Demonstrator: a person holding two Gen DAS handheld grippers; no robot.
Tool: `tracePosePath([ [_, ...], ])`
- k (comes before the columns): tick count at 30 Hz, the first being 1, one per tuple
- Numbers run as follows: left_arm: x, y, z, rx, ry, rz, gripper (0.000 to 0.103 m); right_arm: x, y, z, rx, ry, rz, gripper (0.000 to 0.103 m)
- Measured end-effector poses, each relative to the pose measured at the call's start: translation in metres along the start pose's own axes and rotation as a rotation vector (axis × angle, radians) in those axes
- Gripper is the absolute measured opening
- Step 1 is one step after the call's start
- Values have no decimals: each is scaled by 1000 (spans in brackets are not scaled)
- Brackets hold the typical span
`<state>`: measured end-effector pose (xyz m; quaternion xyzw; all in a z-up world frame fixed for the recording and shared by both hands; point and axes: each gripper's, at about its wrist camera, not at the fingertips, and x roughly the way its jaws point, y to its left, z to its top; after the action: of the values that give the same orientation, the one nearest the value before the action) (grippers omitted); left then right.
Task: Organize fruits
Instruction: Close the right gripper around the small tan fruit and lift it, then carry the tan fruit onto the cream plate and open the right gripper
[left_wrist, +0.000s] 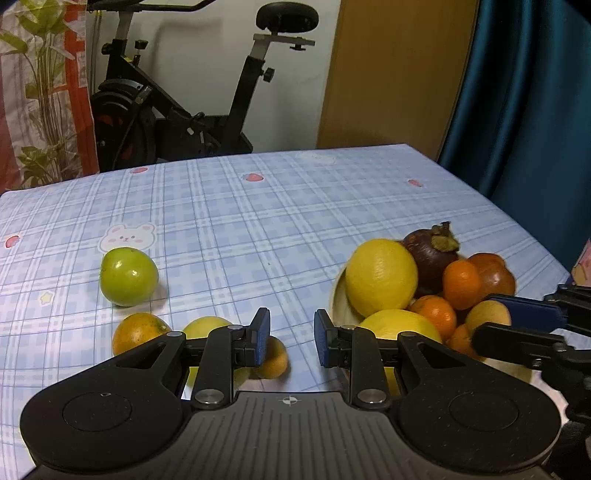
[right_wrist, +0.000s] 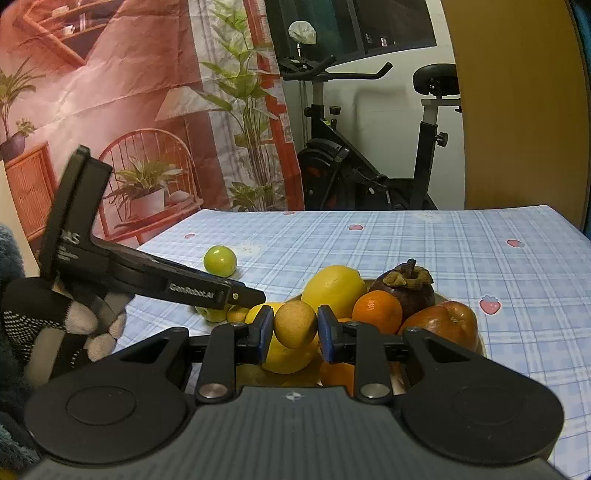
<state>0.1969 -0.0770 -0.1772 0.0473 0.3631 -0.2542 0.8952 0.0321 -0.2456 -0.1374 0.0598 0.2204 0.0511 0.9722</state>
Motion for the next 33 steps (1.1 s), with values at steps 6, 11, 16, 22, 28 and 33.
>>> tracePosePath([
  [6,2,2,1,8,21,1,28,1,-3,-2,20,6,5,28],
  [11,-6,-2,-7,34,44,-19,28,2,-3,-1,17,6,6,28],
  [16,-19,-1,-22,-3,76,-72,28,3,0,-1,9,8,4,28],
  [22,-34,-2,-38,-5,86,-89,28,3,2,-1,1,12,6,28],
  [28,-30,-2,-31,3,38,-50,29,3,4,-1,-10,14,7,28],
  [33,-20,-7,-26,32,49,-51,29,4,3,-2,-3,17,5,28],
])
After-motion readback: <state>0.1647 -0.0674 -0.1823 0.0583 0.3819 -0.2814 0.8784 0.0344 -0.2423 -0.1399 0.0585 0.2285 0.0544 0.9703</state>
